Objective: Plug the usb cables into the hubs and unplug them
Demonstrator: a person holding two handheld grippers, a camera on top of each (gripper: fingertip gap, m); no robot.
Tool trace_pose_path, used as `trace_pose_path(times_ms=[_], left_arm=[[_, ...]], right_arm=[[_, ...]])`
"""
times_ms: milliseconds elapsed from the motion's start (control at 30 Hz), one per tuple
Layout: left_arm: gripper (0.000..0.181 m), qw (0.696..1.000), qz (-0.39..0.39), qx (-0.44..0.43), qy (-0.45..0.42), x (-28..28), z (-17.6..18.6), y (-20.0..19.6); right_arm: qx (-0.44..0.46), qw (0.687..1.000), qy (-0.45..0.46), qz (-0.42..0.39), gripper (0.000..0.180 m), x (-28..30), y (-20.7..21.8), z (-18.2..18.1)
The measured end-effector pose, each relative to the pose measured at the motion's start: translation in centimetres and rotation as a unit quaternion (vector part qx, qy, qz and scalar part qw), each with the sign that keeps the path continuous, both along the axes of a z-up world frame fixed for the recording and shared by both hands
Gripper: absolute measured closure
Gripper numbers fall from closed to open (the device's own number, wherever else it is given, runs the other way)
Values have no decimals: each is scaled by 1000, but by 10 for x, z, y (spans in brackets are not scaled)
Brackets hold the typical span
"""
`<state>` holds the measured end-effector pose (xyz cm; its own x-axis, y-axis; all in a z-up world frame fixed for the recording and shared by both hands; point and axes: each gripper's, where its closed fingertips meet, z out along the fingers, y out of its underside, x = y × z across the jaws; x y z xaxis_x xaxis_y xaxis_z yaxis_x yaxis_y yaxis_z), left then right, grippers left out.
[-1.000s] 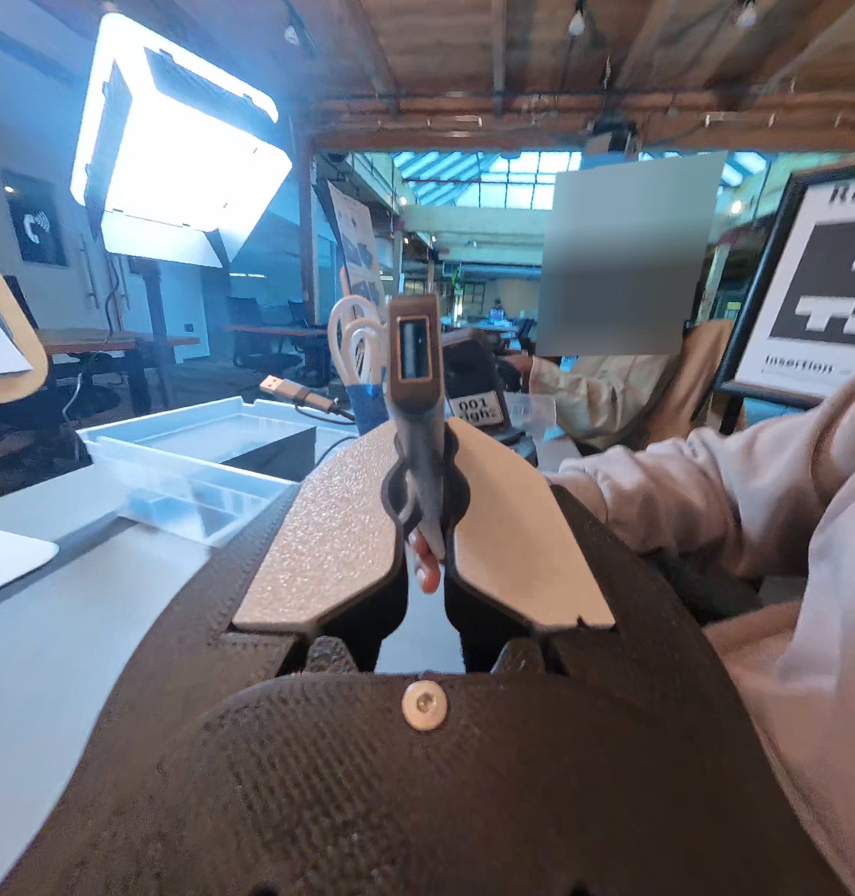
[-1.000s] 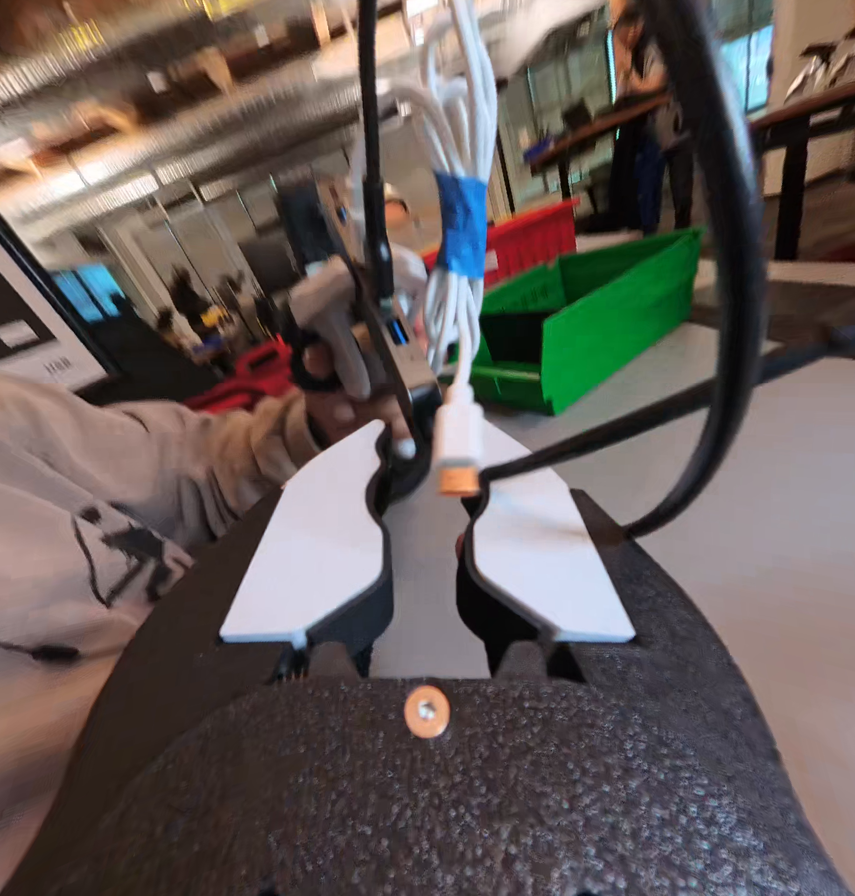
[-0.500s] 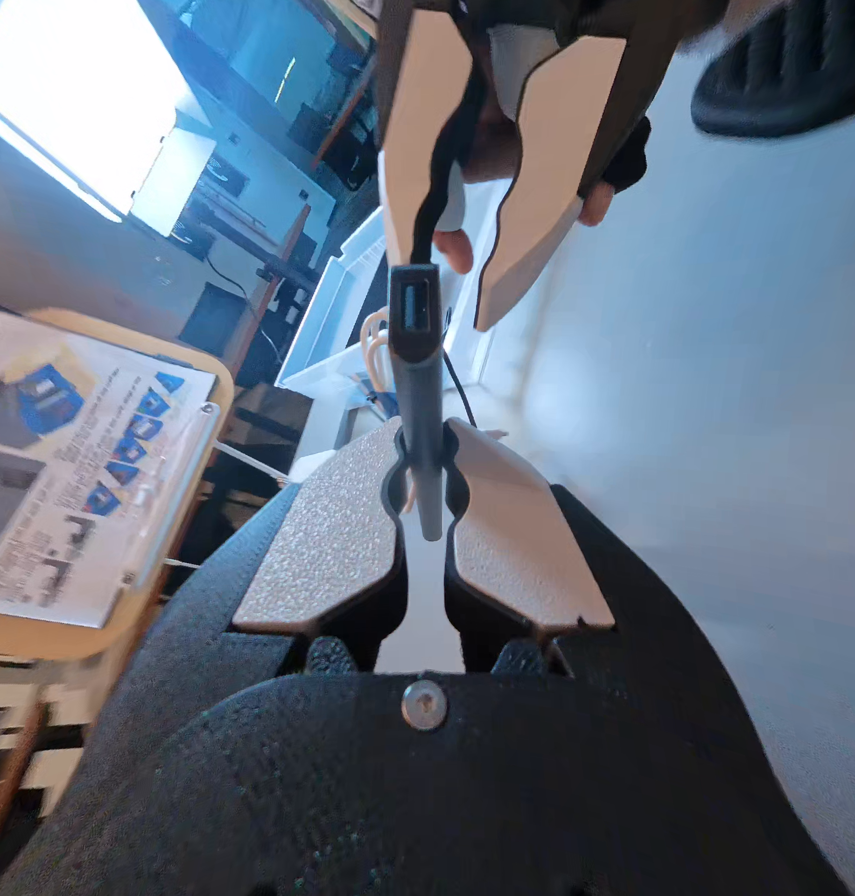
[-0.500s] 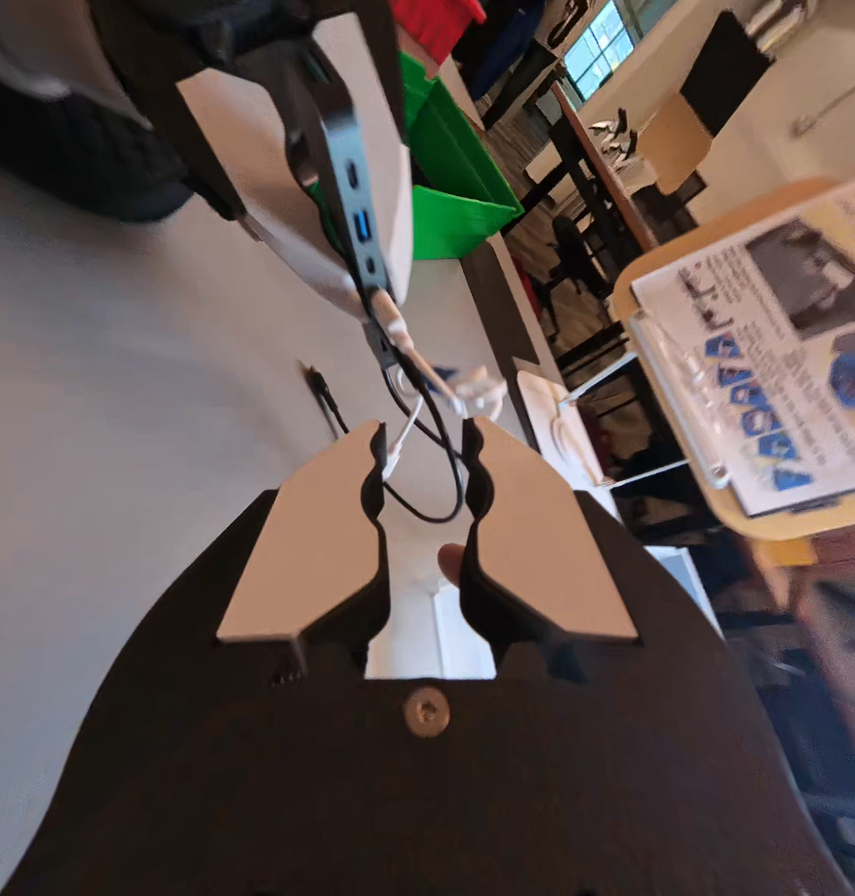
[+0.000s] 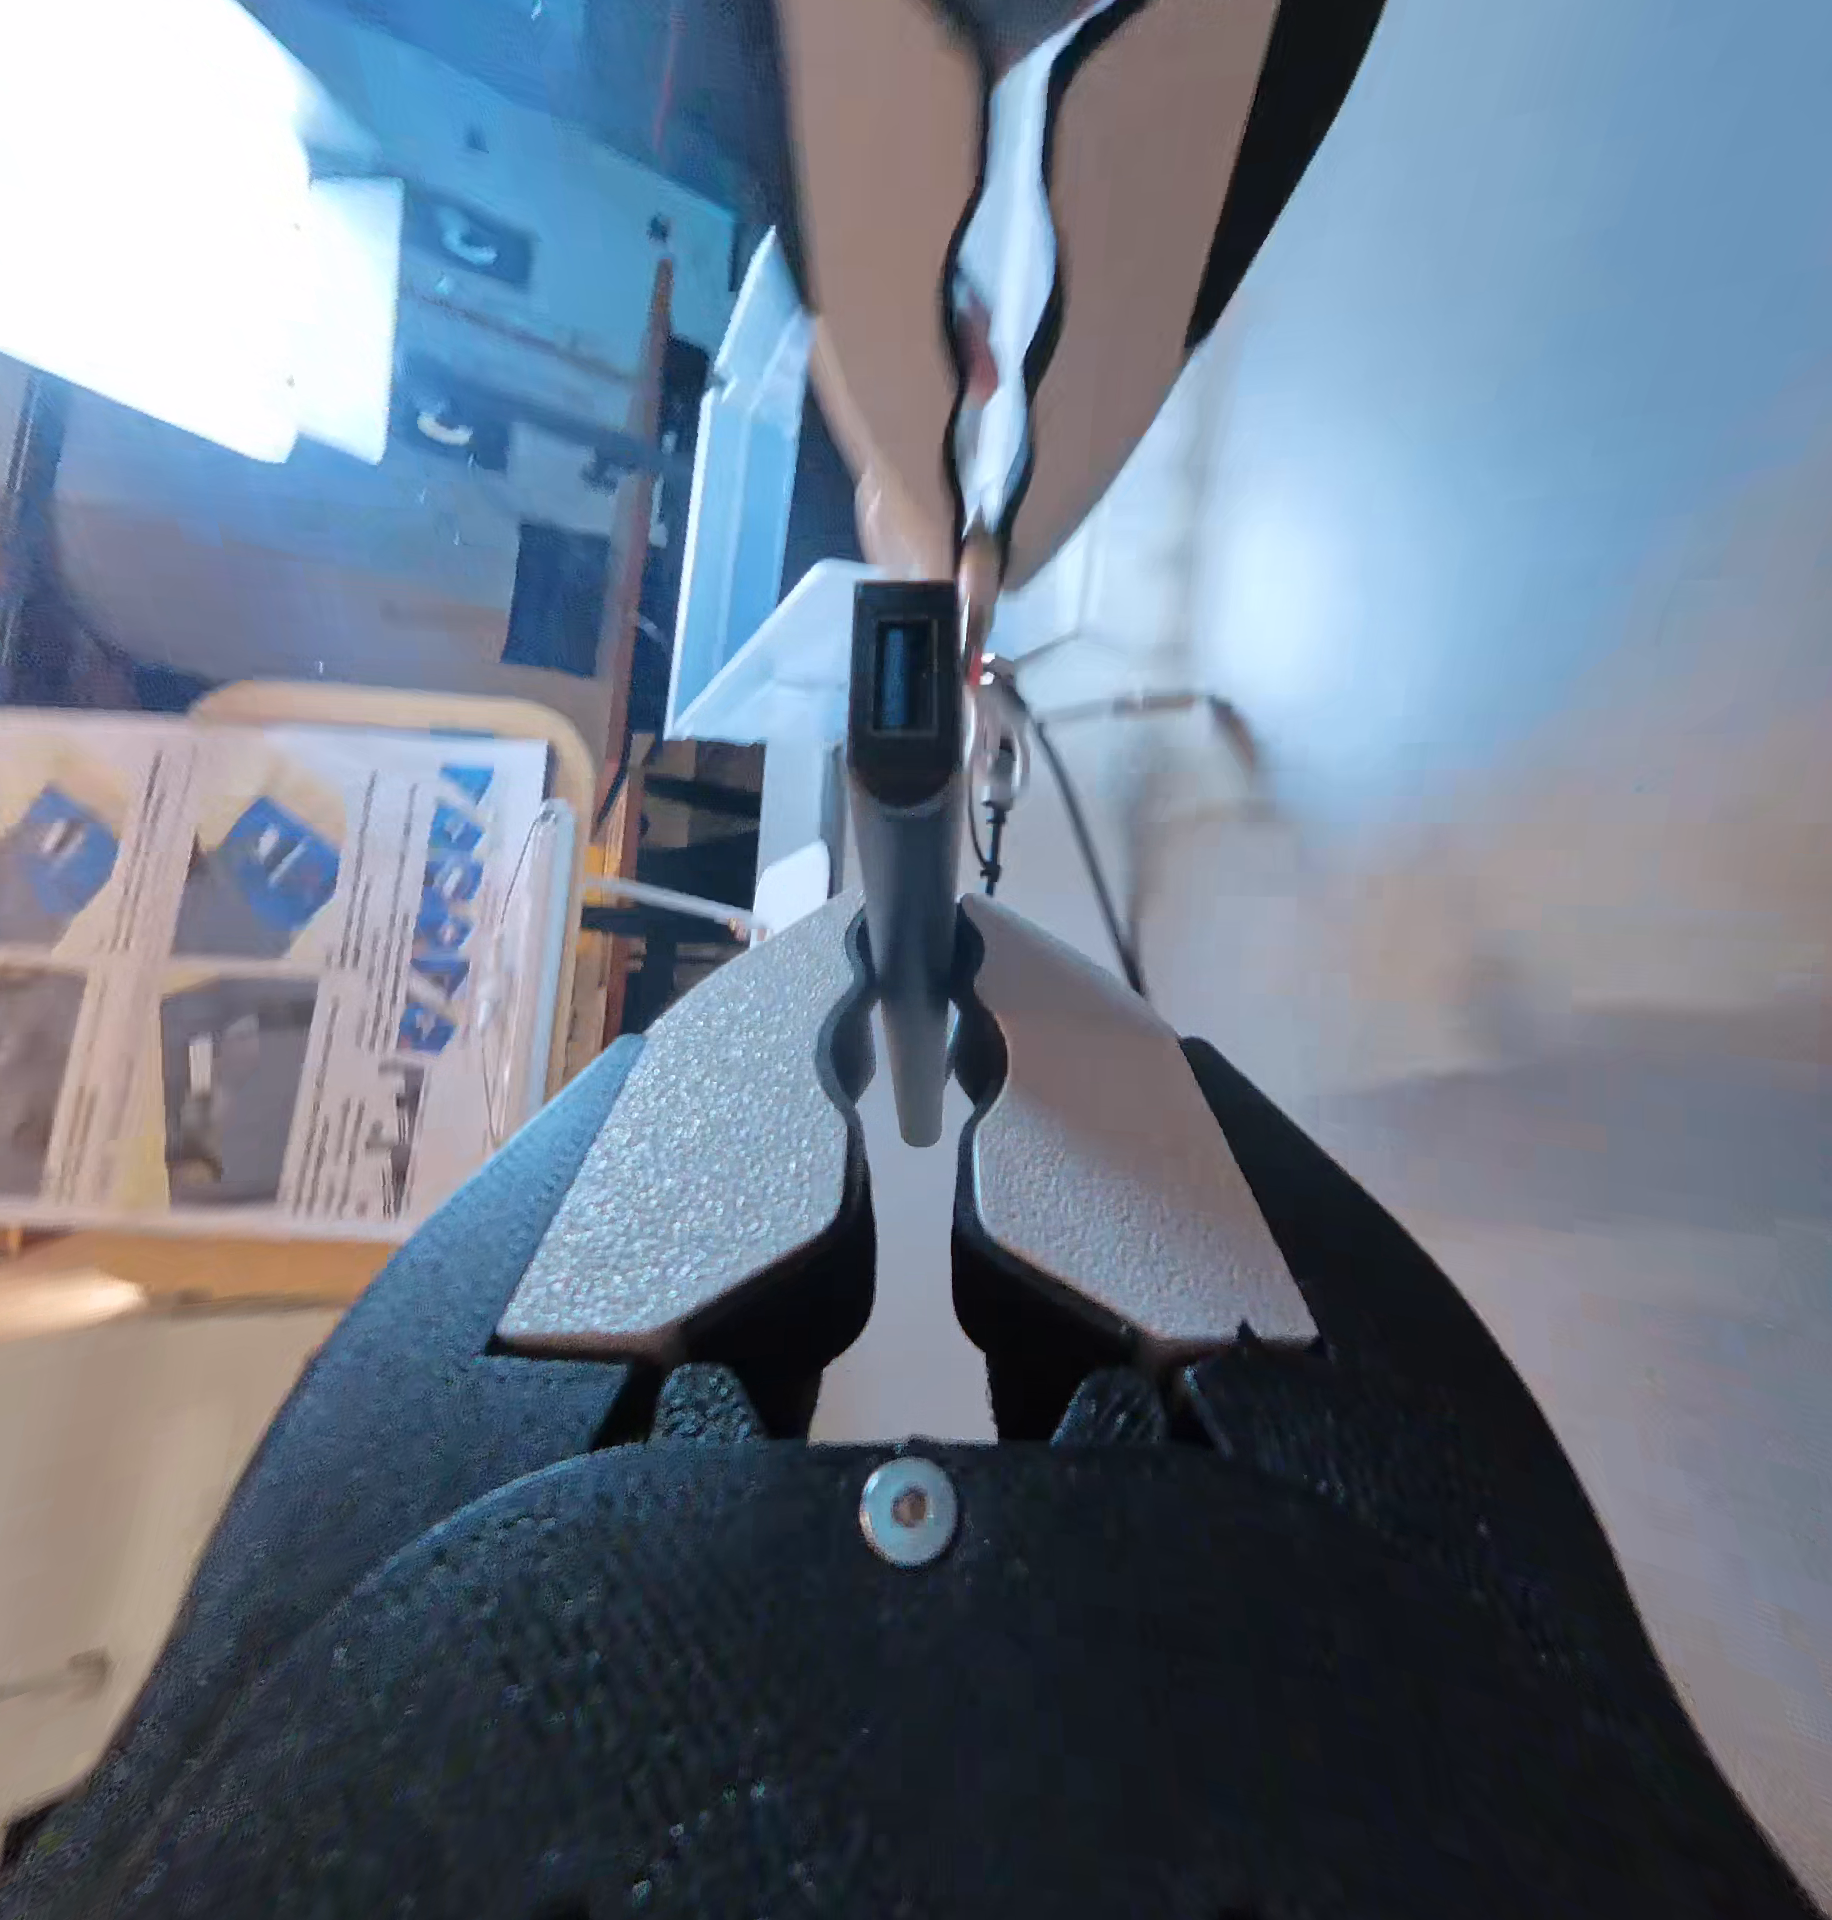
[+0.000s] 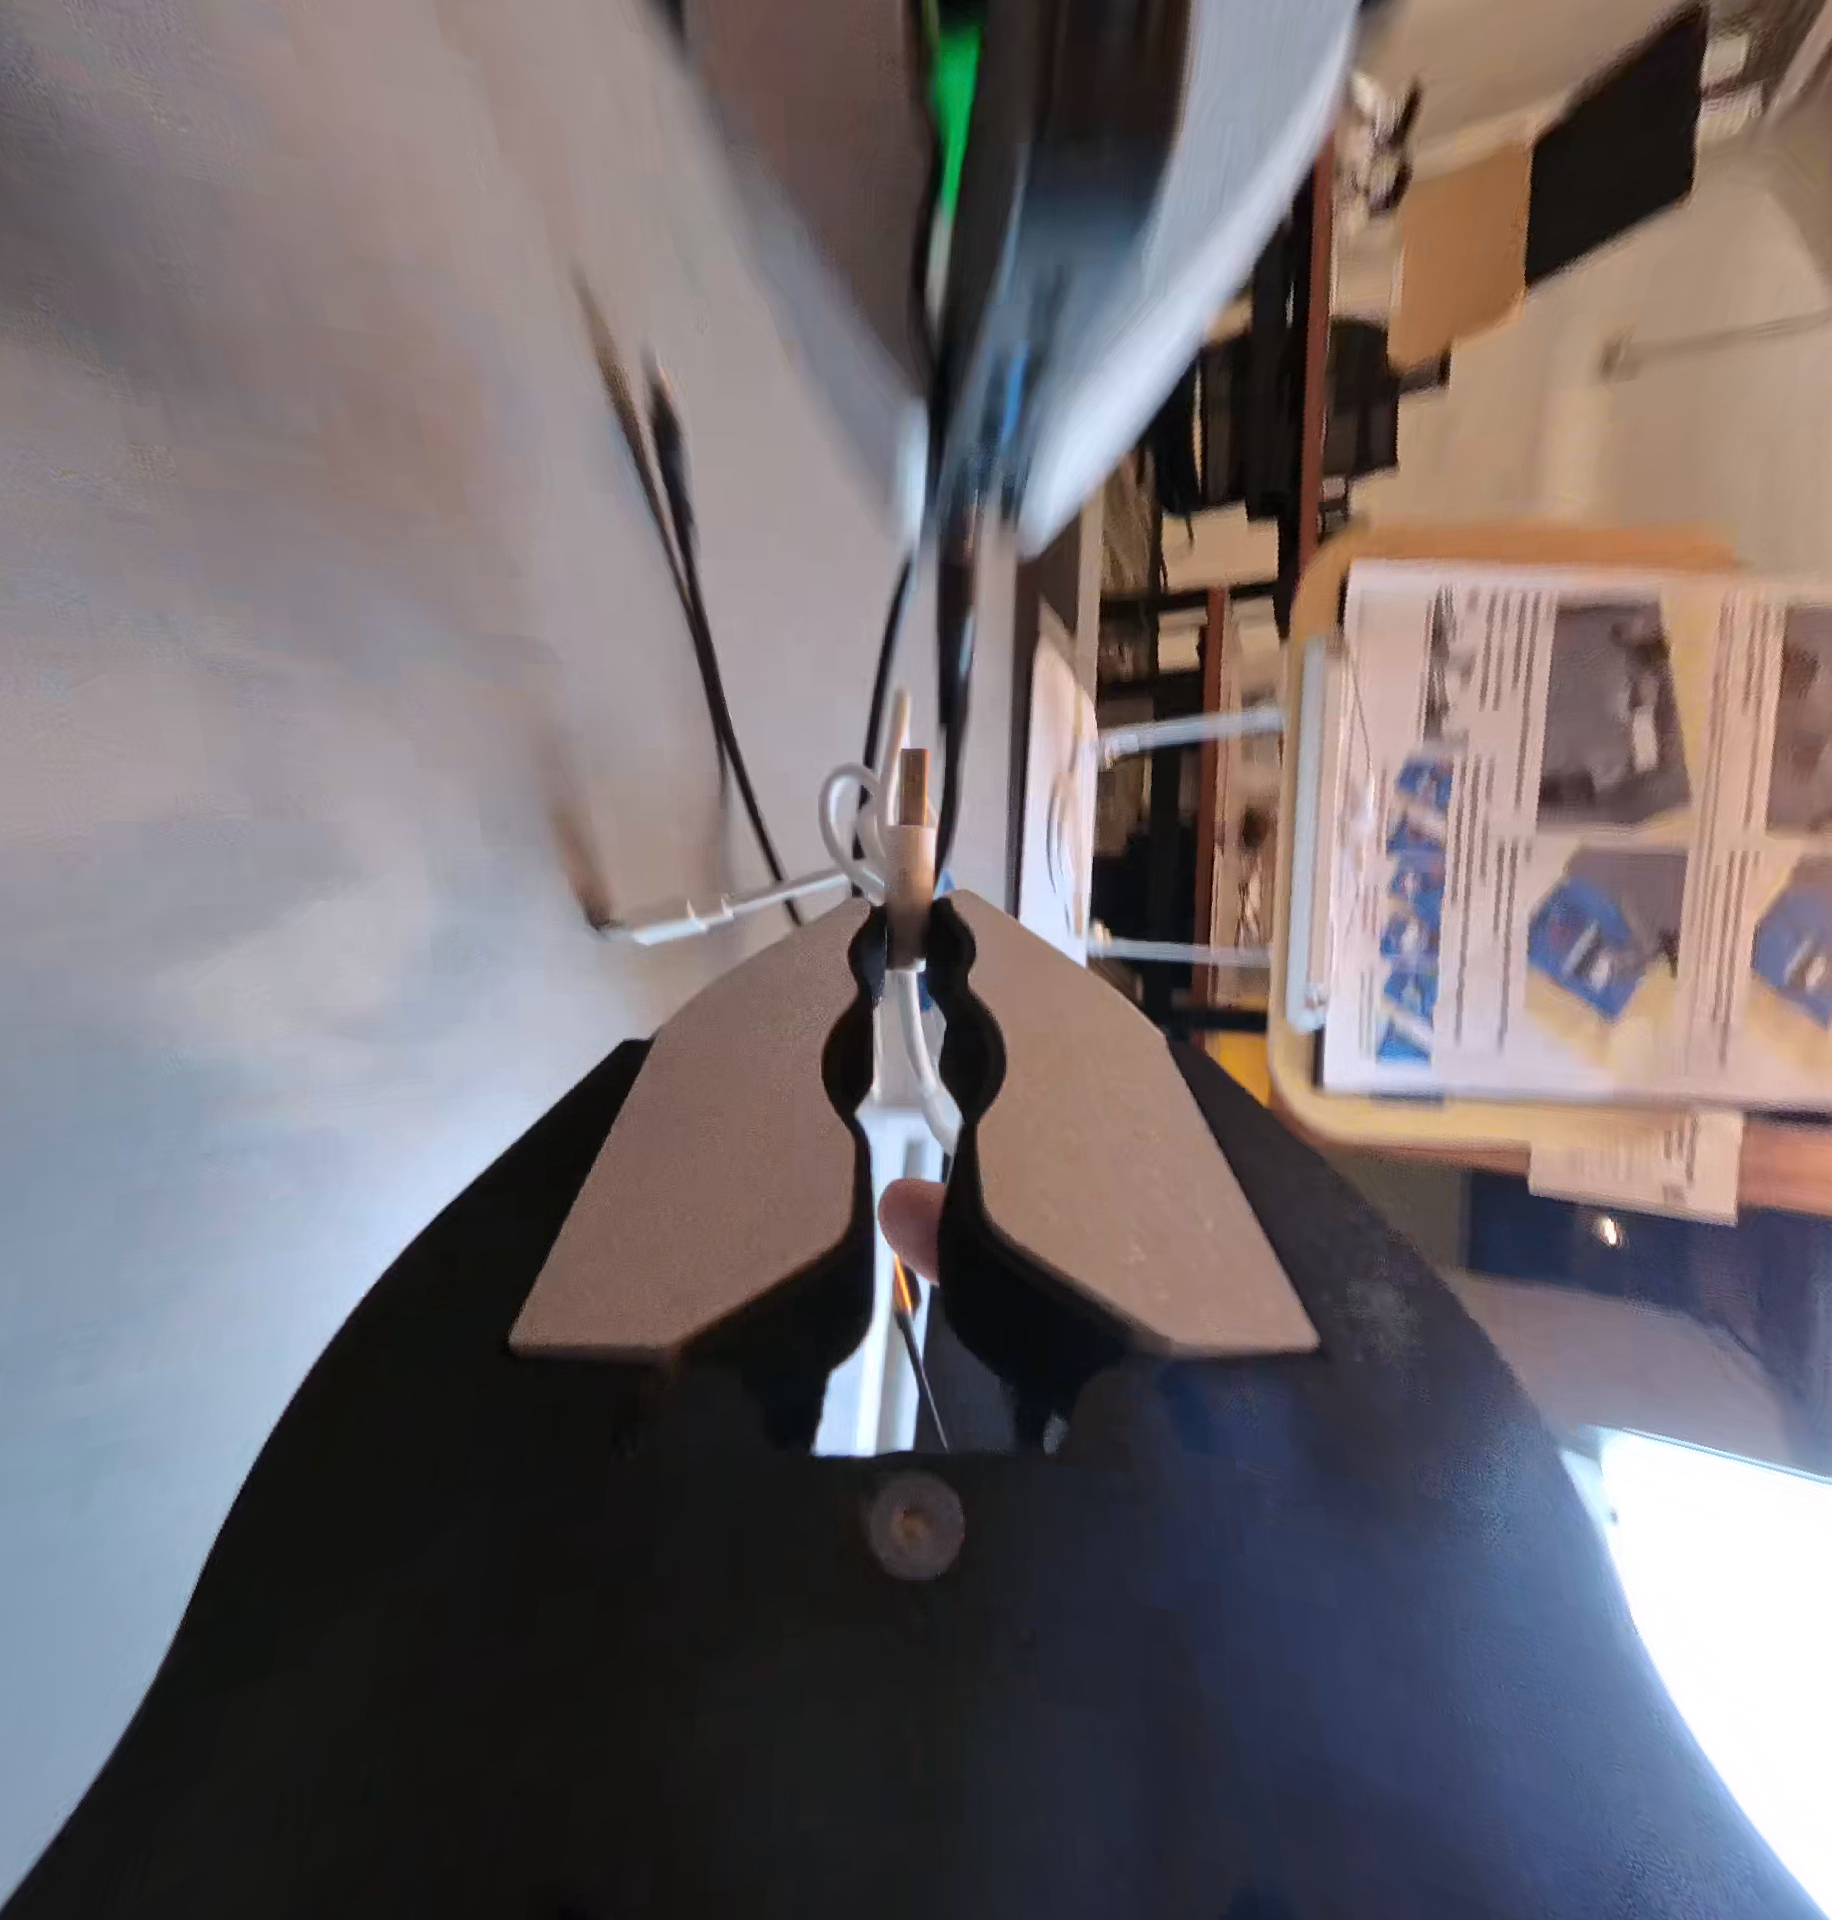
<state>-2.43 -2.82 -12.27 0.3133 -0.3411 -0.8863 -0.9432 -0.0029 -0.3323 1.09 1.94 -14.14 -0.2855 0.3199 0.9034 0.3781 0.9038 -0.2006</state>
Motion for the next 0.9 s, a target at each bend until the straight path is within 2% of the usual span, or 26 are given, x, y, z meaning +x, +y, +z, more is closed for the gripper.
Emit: trace_pose_path(times_ms=[33, 100, 200, 333, 467, 533, 700, 733, 800, 900], left_arm=[[170, 1000, 11, 5, -21, -12, 6, -2], [169, 997, 21, 11, -69, -28, 15, -5], [169, 991, 16, 28, -128, -34, 23, -4], [169, 981, 0, 43, -189, -29, 35, -4], [169, 970, 6, 61, -234, -36, 48, -7], [169, 960, -2, 67, -271, -39, 56, -10], [170, 928, -36, 68, -365, -40, 70, -16], [170, 923, -45, 68, -376, -38, 71, -17], [170, 917, -55, 63, -389, -35, 72, -18], [170, 919, -67, 53, -385, -27, 69, -18]], right_arm=[[-12, 1000, 13, -8, 172, 6, 14, 3], [-41, 997, 69, -15, 172, 18, 30, 29], [-112, 976, 183, -36, 172, 35, 52, 94], [-143, 957, 224, -113, 171, 48, 116, 133], [-165, 937, 214, -219, 171, 55, 184, 123], [-185, 931, 161, -269, 169, 58, 205, 95], [-289, 920, 72, -256, 164, 45, 197, 29], [-305, 916, 70, -252, 163, 44, 195, 27], [-360, 899, 90, -232, 146, 43, 187, 39], [-438, 875, 140, -148, 139, 39, 158, 81]])
